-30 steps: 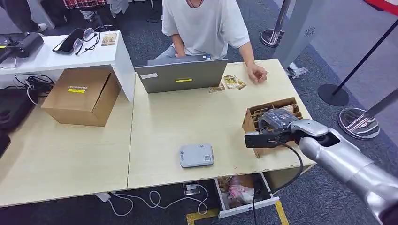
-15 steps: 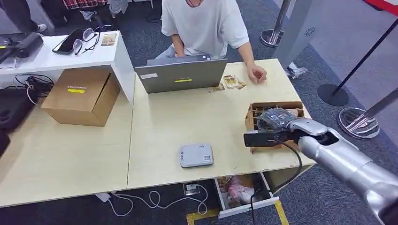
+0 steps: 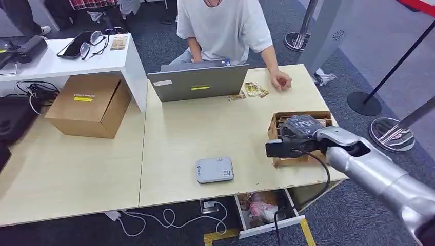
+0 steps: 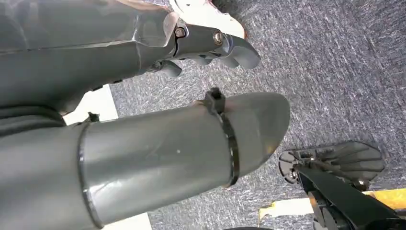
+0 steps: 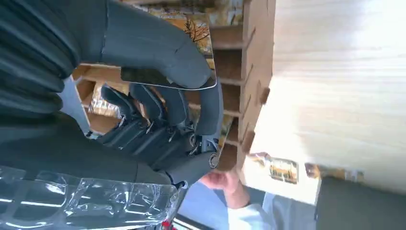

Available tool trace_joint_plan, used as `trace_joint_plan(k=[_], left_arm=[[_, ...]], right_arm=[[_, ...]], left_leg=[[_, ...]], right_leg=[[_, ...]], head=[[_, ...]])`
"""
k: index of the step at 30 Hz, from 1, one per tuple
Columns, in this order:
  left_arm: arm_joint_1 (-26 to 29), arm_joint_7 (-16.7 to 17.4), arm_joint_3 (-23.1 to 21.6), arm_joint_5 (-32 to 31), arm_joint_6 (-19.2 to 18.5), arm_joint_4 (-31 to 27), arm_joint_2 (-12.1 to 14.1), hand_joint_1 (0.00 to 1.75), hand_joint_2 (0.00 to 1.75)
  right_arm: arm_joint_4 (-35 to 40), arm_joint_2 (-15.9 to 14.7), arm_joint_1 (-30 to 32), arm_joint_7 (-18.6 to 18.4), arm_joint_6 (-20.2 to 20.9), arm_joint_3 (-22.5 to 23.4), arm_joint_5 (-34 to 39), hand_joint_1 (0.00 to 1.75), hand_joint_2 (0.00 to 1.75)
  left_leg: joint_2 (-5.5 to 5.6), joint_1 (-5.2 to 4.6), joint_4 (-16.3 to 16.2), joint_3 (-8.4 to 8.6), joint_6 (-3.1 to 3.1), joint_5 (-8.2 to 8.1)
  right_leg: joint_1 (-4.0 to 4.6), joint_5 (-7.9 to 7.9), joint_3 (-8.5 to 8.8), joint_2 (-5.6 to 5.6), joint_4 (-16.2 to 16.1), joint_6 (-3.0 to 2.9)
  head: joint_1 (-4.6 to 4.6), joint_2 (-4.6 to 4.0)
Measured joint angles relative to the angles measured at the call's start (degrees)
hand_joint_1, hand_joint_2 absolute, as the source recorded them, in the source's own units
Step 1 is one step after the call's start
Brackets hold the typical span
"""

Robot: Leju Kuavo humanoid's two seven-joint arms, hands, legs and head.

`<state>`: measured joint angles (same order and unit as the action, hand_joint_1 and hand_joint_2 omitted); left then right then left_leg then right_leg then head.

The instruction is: Pass the card to the sensor for recognition and then transmit it.

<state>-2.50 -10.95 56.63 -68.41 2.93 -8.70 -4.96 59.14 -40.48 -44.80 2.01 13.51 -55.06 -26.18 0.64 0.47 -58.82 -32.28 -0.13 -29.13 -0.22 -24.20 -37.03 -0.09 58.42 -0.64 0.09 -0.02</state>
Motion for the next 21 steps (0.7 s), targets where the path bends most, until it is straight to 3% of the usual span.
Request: trace_joint_plan(k=[21], left_arm=[[0.00, -1.14, 0.18, -1.55, 0.48, 0.00, -0.22, 0.00, 0.00]], right_arm=[[8.11, -2.25, -4.89, -0.39, -2.73, 4.42, 0.66, 1.75, 1.75]], left_leg=[[-0.01, 0.00, 0.00, -0.01, 0.00, 0.00]], right_leg=[[-0.01, 0.00, -0.01, 0.01, 0.00, 0.00]], head=[[-0.02, 0.00]])
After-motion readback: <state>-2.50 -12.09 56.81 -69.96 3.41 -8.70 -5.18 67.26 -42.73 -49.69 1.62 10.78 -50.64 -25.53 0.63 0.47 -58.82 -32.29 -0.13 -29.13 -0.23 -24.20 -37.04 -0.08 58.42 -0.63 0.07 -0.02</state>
